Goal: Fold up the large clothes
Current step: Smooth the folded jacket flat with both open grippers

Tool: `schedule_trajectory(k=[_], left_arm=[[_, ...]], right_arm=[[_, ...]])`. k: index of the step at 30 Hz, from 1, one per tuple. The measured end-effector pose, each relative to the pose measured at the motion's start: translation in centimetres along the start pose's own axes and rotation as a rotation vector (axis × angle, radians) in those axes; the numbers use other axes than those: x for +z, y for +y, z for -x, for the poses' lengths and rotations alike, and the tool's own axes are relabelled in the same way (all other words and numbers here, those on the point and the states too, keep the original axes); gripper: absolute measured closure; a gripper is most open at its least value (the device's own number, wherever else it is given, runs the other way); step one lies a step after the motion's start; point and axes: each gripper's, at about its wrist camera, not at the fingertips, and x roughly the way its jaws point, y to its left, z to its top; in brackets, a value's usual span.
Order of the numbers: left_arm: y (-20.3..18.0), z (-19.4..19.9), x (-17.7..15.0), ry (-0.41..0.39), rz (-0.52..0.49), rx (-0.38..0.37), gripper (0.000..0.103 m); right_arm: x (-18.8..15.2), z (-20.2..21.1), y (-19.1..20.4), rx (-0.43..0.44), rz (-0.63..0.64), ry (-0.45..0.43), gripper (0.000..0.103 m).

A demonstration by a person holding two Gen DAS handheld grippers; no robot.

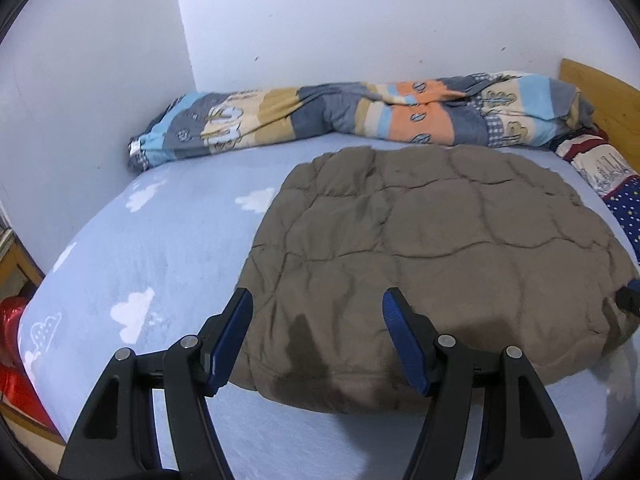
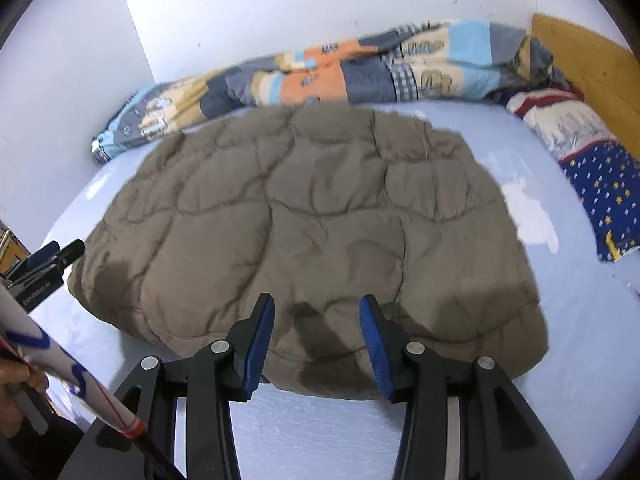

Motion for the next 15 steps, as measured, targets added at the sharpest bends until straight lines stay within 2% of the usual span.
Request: schedule_trajectory(k=[3,6,15], left_arm=[[-0.9,0.8,-0.5,-0.021,-0.029,-0.005,0.036],[-1.4,0.7,-0.7,-0.010,-0.046,-0.012,0.036],[-1.5,0.1,-0.6,0.000,-0.046,-0.012,0.036]], right_arm=[[0.1,1.5,0.7,-0.018,0.031,-0.050,0.054],[-0.1,2.2,1.0,-0.011,0.029,-0.082,0.050],[-0.3,0.7,0.9,-0.004,0.017,-0.032,0.050]])
